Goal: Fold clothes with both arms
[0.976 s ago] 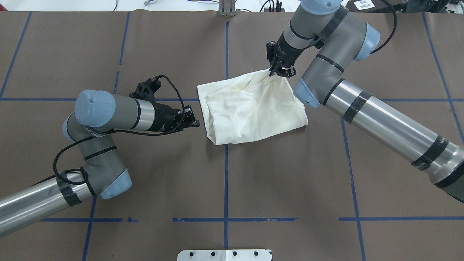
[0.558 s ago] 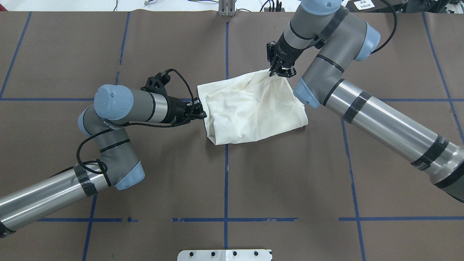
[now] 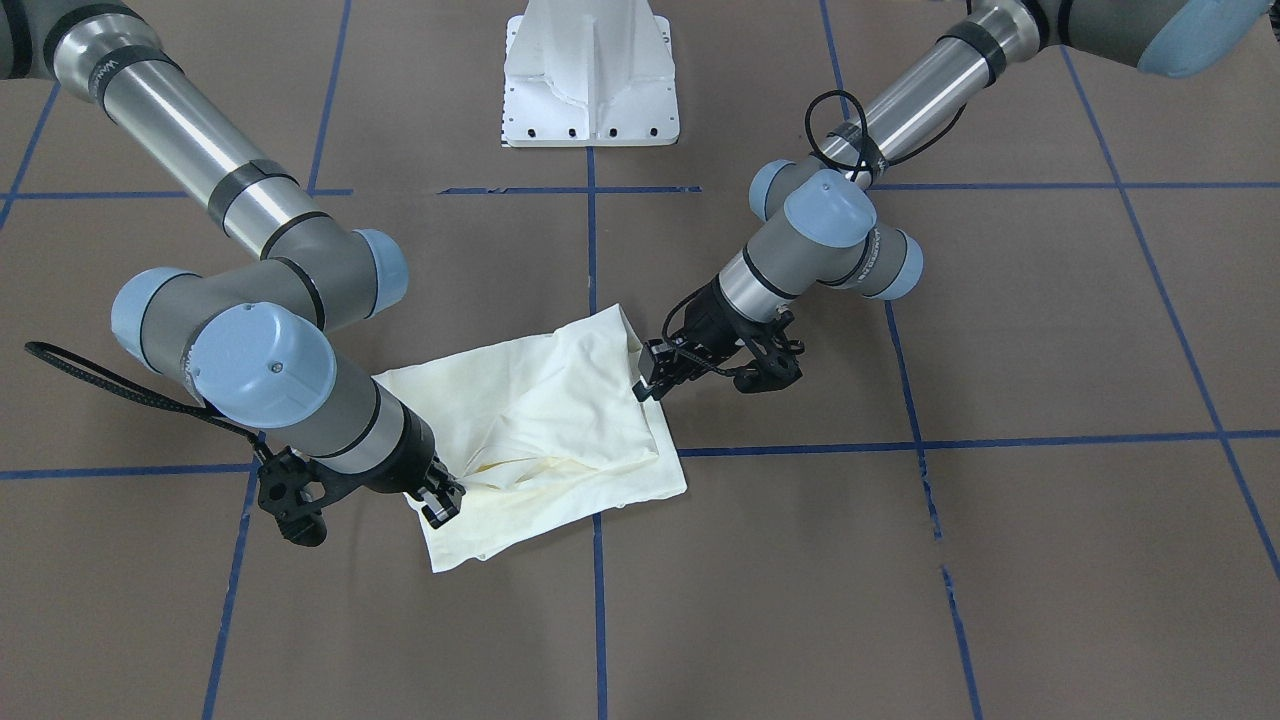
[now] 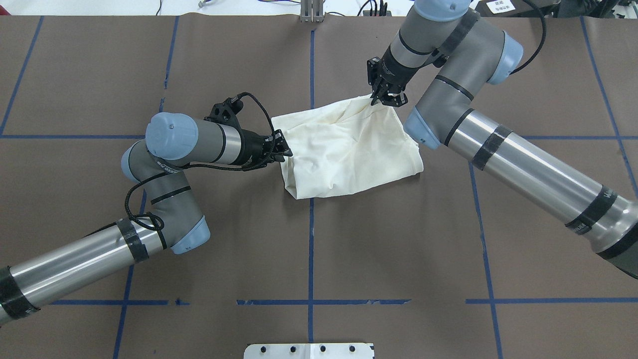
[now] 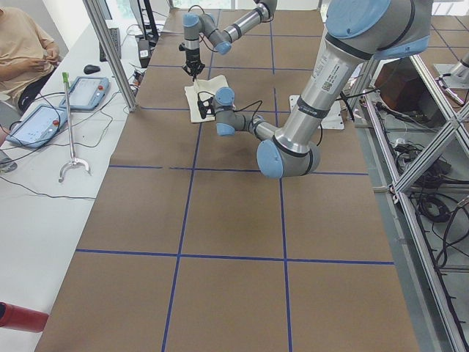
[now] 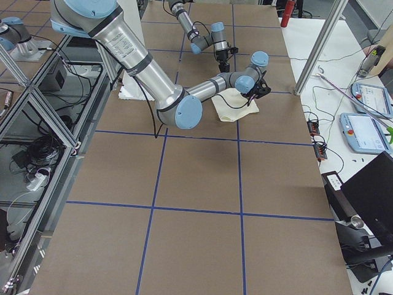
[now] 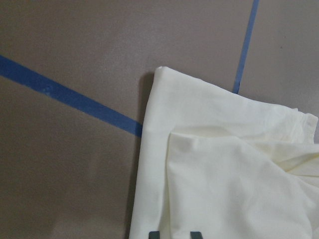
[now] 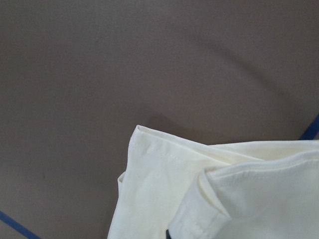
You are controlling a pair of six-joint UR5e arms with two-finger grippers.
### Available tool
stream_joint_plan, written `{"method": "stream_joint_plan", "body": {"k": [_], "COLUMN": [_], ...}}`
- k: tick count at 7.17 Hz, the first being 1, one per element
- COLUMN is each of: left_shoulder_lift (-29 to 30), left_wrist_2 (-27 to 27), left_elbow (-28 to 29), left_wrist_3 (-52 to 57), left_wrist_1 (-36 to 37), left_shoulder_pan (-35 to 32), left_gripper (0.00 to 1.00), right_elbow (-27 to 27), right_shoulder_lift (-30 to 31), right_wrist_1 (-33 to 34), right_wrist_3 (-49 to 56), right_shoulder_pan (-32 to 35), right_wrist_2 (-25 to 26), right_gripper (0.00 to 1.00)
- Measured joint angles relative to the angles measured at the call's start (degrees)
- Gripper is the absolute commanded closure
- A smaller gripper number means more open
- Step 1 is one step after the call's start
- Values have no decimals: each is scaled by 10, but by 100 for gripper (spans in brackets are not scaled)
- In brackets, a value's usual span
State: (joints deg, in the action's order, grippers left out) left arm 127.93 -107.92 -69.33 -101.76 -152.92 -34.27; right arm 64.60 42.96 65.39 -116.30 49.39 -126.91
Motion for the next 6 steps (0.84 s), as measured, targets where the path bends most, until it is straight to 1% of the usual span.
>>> {"method": "stream_joint_plan", "body": {"k": [6], "left_shoulder_lift": [20], "left_wrist_2": [-4], "left_elbow": [37], "left_wrist_3": [-2], "left_wrist_1": [-20], "left_shoulder_pan": [1], "left_gripper": [68], "right_elbow": [0], "right_shoulder_lift": [0], "right_wrist_1": [0], "right_wrist_3": [-1], "right_shoulder_pan": [0], "right_wrist_2": [0], "right_gripper": [100]}}
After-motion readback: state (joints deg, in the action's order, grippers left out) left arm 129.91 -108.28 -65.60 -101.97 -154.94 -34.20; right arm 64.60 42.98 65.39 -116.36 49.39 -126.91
